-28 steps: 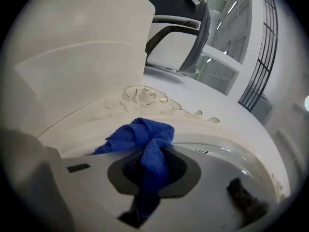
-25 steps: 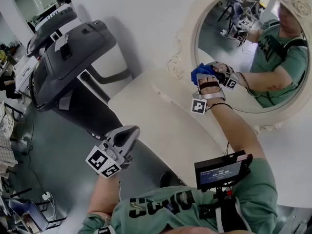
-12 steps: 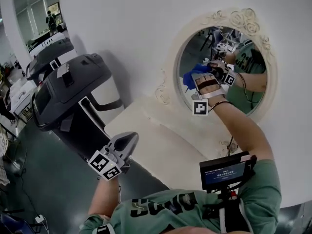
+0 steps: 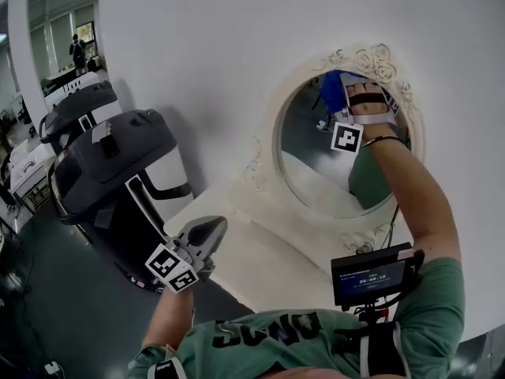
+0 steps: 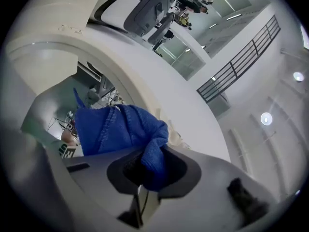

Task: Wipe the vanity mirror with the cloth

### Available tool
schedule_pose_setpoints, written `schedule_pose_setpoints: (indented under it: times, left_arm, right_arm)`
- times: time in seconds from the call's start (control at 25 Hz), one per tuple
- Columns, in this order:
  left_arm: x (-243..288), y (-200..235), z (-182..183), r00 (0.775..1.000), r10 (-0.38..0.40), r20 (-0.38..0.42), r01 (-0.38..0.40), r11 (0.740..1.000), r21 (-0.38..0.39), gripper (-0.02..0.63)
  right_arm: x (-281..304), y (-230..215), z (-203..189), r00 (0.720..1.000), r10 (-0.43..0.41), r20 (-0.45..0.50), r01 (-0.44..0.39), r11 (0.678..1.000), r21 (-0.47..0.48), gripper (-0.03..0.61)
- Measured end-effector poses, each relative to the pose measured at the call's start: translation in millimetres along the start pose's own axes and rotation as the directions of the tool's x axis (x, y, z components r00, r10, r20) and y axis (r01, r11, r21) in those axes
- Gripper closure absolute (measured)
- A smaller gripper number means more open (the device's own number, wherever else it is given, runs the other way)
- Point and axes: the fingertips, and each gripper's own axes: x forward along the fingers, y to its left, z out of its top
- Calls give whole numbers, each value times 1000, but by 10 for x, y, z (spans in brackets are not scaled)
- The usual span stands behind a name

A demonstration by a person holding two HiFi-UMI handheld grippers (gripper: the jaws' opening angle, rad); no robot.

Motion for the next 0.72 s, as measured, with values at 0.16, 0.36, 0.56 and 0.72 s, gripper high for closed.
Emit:
schedule_pose_setpoints:
  times: [0.16,0.36,0.56,0.72]
  left_arm:
    - [-5,37,-23,1000,-3,3,3,1000,-10,603]
    - [1,107,-68,1000,4,-3,-4,1000,-20,603]
    - [-20,133,-188,1000,12,-20,-13,998,-54,603]
    - [-70,186,-403,997,31,-72,-37,996,-86,603]
  right_arm:
    - [61,27,-44,999,-19,-43,17,998,-56,532]
    - [106,132,55,999,39,-27,-37,997,66,532]
    - [-167,803,635,990,118,82,-126,987,98,534]
    - [-572,1683,1384,963,197,182,-210,976,54,534]
